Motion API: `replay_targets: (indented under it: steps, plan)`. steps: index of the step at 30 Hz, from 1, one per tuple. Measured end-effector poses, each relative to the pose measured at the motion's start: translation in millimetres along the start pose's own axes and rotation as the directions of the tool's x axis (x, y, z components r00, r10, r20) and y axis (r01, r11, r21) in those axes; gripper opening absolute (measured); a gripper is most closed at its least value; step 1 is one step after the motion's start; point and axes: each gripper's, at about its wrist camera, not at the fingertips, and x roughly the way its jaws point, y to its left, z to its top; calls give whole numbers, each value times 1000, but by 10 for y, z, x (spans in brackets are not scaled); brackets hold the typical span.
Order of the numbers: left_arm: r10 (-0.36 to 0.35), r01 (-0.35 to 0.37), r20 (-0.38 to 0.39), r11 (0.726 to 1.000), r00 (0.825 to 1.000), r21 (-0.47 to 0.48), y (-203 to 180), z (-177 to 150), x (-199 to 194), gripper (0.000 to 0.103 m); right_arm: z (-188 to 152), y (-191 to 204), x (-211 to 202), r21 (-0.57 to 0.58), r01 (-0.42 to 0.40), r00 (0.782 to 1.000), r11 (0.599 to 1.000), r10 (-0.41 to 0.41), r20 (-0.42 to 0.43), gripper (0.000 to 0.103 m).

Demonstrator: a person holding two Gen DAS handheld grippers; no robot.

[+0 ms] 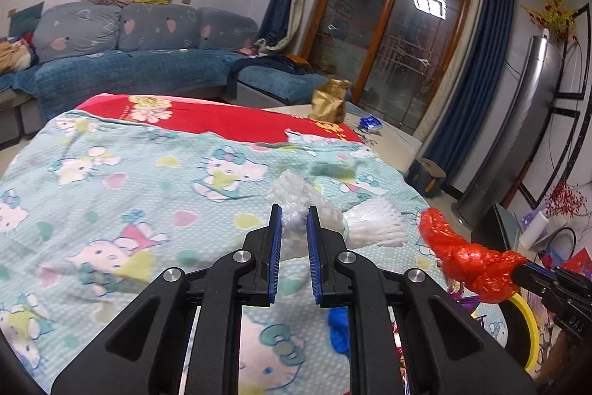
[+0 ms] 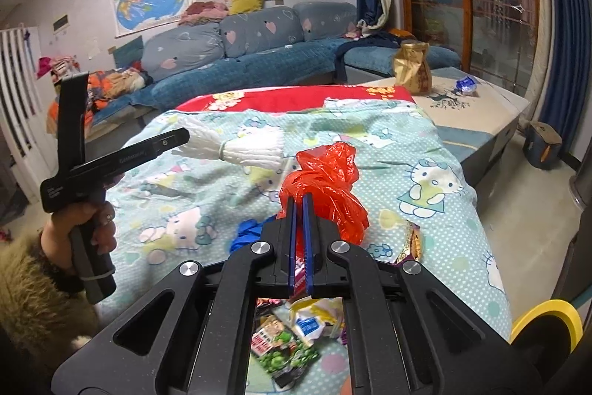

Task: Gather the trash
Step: 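Carry the white tassel and red bag in both tools over the yellow bin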

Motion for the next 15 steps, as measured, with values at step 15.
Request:
replay_targets:
  steps: [15]
  plan:
    - [-6,6,35,1000,999,0,-3,-1,-328,13,-35,-9,-334,16,27,999,1000,-28,45,1]
